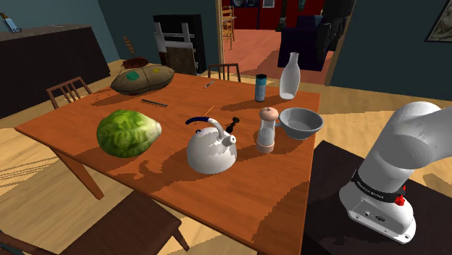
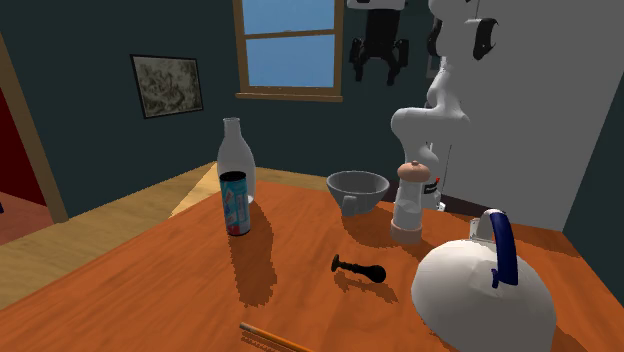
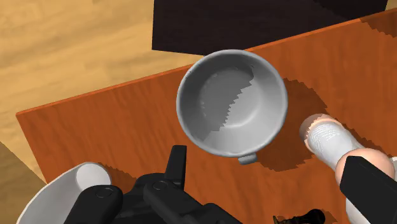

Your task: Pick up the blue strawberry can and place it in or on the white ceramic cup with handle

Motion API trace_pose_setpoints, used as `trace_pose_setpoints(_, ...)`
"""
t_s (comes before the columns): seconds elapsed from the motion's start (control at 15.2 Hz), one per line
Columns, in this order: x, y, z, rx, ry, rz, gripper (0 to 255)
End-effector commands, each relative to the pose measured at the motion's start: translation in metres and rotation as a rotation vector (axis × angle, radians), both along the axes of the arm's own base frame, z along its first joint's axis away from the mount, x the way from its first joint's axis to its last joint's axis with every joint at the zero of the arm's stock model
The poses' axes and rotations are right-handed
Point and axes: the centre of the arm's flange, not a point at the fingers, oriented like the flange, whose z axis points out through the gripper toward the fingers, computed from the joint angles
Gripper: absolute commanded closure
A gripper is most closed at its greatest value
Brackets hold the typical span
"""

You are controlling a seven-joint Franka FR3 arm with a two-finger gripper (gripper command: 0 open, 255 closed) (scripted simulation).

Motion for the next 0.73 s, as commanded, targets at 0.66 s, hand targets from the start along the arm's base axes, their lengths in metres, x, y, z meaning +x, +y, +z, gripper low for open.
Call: trace_pose_setpoints(0.66,0.110,-0.047,-0.057,0.007,0.000,0.028,0)
